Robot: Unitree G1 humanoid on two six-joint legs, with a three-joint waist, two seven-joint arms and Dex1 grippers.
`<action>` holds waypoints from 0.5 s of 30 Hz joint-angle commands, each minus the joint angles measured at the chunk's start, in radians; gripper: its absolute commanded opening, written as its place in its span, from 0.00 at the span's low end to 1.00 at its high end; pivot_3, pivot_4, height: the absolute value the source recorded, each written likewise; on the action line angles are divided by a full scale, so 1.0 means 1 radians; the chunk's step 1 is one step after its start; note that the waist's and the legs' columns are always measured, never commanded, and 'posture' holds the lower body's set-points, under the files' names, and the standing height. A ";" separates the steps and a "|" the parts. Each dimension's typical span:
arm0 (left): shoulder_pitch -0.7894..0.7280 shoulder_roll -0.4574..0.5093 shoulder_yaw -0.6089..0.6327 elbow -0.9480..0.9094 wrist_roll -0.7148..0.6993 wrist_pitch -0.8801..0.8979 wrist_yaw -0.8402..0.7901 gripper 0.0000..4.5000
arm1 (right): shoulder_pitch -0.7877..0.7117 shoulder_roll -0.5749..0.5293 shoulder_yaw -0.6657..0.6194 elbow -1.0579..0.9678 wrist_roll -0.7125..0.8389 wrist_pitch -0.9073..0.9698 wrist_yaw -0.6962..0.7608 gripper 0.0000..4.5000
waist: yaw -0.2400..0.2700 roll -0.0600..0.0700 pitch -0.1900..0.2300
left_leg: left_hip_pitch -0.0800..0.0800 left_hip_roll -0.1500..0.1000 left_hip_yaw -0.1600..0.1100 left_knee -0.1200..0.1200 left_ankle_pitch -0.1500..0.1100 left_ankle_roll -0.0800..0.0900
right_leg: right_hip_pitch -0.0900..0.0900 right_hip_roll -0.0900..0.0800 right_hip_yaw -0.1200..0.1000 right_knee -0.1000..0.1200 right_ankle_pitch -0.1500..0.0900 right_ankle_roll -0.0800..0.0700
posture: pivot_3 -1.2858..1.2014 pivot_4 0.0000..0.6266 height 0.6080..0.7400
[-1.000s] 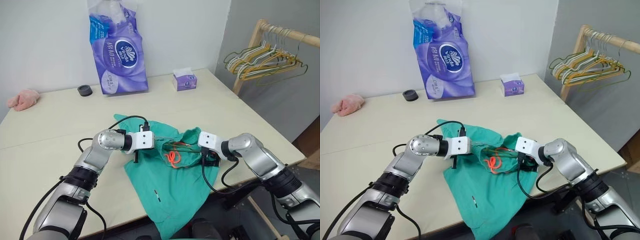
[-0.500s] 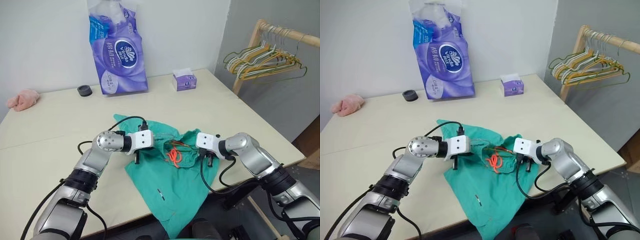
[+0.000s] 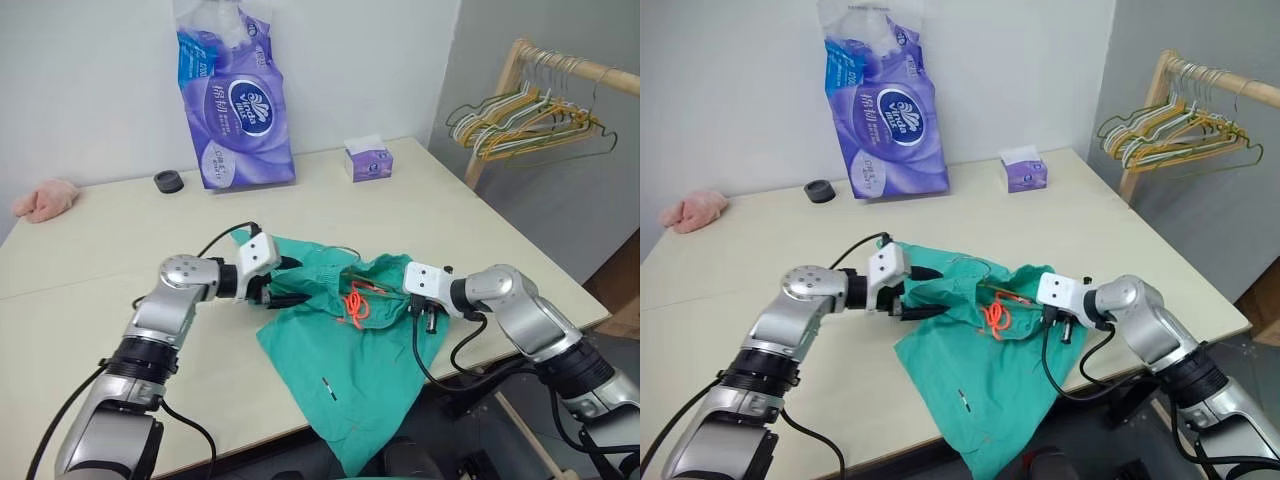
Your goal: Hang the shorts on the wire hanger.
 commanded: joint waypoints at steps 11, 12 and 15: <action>-0.065 -0.042 -0.045 0.175 0.093 -0.194 -0.016 0.82 | 0.022 -0.035 -0.048 -0.153 0.044 0.067 0.020 0.00 | -0.001 0.000 0.000 | 0.000 0.000 0.000 0.000 0.000 0.000 | 0.000 0.000 0.000 0.000 0.000 0.000 | 0.42 0.00 1.00; -0.064 -0.045 -0.047 0.175 0.094 -0.199 -0.020 0.82 | 0.023 -0.036 -0.048 -0.156 0.045 0.070 0.021 0.00 | -0.002 0.000 0.000 | 0.000 0.000 0.000 0.000 0.000 0.000 | 0.000 0.000 0.000 0.000 0.000 0.000 | 0.42 0.00 1.00; -0.093 -0.068 -0.047 0.241 0.120 -0.251 0.017 0.82 | 0.026 -0.041 -0.051 -0.169 0.049 0.077 0.025 0.00 | -0.002 0.000 0.000 | 0.000 0.000 0.000 0.000 0.000 0.000 | 0.000 0.000 0.000 0.000 0.000 0.000 | 0.42 0.00 1.00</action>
